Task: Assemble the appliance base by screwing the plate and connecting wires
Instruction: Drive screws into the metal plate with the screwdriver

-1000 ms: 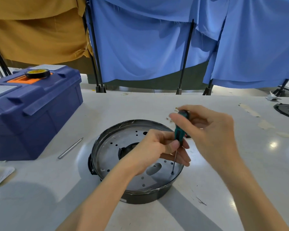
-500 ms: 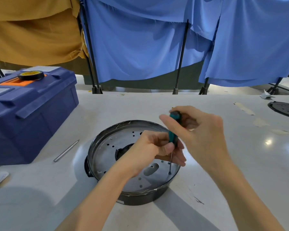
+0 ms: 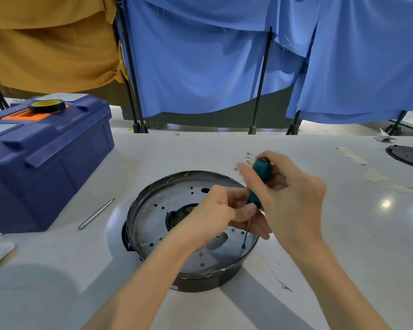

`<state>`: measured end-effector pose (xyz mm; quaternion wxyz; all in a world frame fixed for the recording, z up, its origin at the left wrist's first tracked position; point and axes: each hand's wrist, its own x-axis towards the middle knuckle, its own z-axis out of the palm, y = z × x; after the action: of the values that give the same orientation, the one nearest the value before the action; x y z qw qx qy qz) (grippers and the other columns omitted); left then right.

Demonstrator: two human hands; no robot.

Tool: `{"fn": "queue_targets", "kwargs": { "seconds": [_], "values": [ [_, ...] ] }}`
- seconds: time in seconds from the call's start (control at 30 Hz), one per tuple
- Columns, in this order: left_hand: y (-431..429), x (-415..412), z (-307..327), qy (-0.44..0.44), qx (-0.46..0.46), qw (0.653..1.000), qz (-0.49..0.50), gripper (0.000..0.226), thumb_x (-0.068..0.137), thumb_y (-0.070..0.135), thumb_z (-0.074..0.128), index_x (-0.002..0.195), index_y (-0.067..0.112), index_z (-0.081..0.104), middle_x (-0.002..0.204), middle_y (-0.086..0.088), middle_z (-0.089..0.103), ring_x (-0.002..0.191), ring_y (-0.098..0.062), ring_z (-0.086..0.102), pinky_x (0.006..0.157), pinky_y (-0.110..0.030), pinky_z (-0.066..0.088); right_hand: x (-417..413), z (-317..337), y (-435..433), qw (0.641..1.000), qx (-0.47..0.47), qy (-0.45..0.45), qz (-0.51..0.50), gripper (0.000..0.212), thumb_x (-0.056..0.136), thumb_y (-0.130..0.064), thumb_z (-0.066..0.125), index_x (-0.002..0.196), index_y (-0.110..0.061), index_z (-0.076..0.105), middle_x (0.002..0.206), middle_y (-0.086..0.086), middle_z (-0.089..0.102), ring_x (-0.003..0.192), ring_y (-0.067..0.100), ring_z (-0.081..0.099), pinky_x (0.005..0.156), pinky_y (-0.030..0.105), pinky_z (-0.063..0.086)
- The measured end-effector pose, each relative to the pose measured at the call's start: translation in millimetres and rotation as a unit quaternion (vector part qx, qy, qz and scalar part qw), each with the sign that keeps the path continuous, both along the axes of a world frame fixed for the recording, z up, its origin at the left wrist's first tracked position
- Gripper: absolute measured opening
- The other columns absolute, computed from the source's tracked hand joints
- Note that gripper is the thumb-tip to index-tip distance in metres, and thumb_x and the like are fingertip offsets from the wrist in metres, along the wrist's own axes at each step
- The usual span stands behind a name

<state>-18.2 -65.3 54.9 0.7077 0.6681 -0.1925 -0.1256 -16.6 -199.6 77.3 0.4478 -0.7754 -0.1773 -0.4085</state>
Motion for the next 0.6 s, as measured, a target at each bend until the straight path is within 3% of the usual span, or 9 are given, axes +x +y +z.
{"fn": "queue_targets", "kwargs": {
  "seconds": [0.03, 0.1, 0.17, 0.23, 0.33, 0.4, 0.47, 0.53, 0.6],
  "values": [
    [3, 0, -1, 0.002, -0.003, 1.000, -0.003, 0.020, 0.097, -0.002, 0.048, 0.107, -0.008, 0.063, 0.089, -0.017, 0.074, 0.084, -0.034, 0.072, 0.080, -0.032, 0.057, 0, 6, -6, 0.989, 0.029, 0.085, 0.118, 0.034, 0.082, -0.045, 0.069, 0.108, -0.023, 0.070, 0.083, -0.009, 0.073, 0.074, 0.011, 0.071, 0.071, 0.027, 0.060],
    [7, -2, -2, 0.005, -0.012, 1.000, -0.022, 0.020, 0.098, -0.002, 0.046, 0.105, -0.004, 0.065, 0.092, -0.020, 0.073, 0.089, -0.039, 0.071, 0.086, -0.037, 0.055, -1, 12, -16, 0.927, 0.072, 0.187, 0.318, 0.043, 0.084, -0.038, 0.063, 0.124, -0.023, 0.063, 0.106, -0.009, 0.074, 0.095, 0.011, 0.072, 0.082, 0.024, 0.058],
    [8, -4, -4, 0.003, -0.015, 0.999, -0.035, 0.023, 0.098, 0.001, 0.046, 0.102, 0.005, 0.068, 0.092, -0.018, 0.074, 0.091, -0.038, 0.071, 0.089, -0.036, 0.055, -1, 13, -18, 0.915, 0.059, 0.177, 0.357, 0.034, 0.085, -0.028, 0.063, 0.118, -0.018, 0.066, 0.105, -0.005, 0.074, 0.095, 0.014, 0.073, 0.081, 0.023, 0.058],
    [8, -4, -4, 0.007, -0.022, 0.999, -0.024, 0.021, 0.097, 0.004, 0.049, 0.105, 0.004, 0.068, 0.095, -0.019, 0.074, 0.092, -0.037, 0.071, 0.087, -0.033, 0.055, -2, 12, -17, 0.948, 0.056, 0.138, 0.281, 0.024, 0.082, -0.033, 0.069, 0.102, -0.022, 0.071, 0.091, -0.007, 0.075, 0.085, 0.012, 0.074, 0.076, 0.026, 0.060],
    [7, -2, -2, -0.005, -0.034, 0.999, 0.021, 0.018, 0.092, 0.007, 0.062, 0.107, -0.001, 0.067, 0.095, -0.015, 0.075, 0.087, -0.032, 0.073, 0.079, -0.027, 0.056, -4, 1, -2, 0.995, 0.031, 0.057, 0.079, 0.018, 0.083, -0.035, 0.074, 0.089, -0.018, 0.073, 0.069, -0.004, 0.071, 0.064, 0.014, 0.071, 0.065, 0.032, 0.060],
    [3, -2, -1, -0.011, -0.026, 0.999, 0.031, 0.015, 0.091, 0.004, 0.063, 0.103, 0.005, 0.071, 0.095, -0.012, 0.075, 0.085, -0.026, 0.073, 0.075, -0.025, 0.056, -6, -5, 13, 0.998, 0.009, -0.010, -0.068, 0.023, 0.084, -0.034, 0.075, 0.085, -0.011, 0.071, 0.060, 0.000, 0.064, 0.051, 0.017, 0.061, 0.058, 0.027, 0.053],
    [2, -2, -2, -0.008, -0.027, 0.999, 0.037, 0.018, 0.092, 0.000, 0.059, 0.099, 0.008, 0.073, 0.093, -0.011, 0.075, 0.084, -0.026, 0.073, 0.076, -0.028, 0.056, -8, -4, 18, 0.995, -0.007, -0.029, -0.096, 0.027, 0.081, -0.037, 0.076, 0.085, -0.010, 0.072, 0.060, 0.000, 0.065, 0.051, 0.016, 0.059, 0.059, 0.020, 0.050],
    [6, -1, -4, -0.006, -0.023, 0.999, 0.043, 0.019, 0.095, -0.002, 0.053, 0.100, 0.002, 0.071, 0.089, -0.013, 0.074, 0.084, -0.030, 0.073, 0.083, -0.035, 0.056, -5, 6, 8, 0.997, 0.031, 0.062, 0.042, 0.030, 0.078, -0.042, 0.077, 0.092, -0.017, 0.075, 0.070, -0.006, 0.072, 0.063, 0.012, 0.069, 0.067, 0.025, 0.058],
    [8, -2, -4, -0.008, -0.023, 0.999, 0.027, 0.020, 0.097, -0.003, 0.048, 0.101, -0.002, 0.068, 0.087, -0.015, 0.073, 0.085, -0.032, 0.072, 0.086, -0.038, 0.056, -4, 17, -6, 0.943, 0.093, 0.182, 0.263, 0.040, 0.078, -0.040, 0.071, 0.114, -0.021, 0.070, 0.093, -0.007, 0.076, 0.082, 0.012, 0.074, 0.076, 0.029, 0.061]
  ]
}}
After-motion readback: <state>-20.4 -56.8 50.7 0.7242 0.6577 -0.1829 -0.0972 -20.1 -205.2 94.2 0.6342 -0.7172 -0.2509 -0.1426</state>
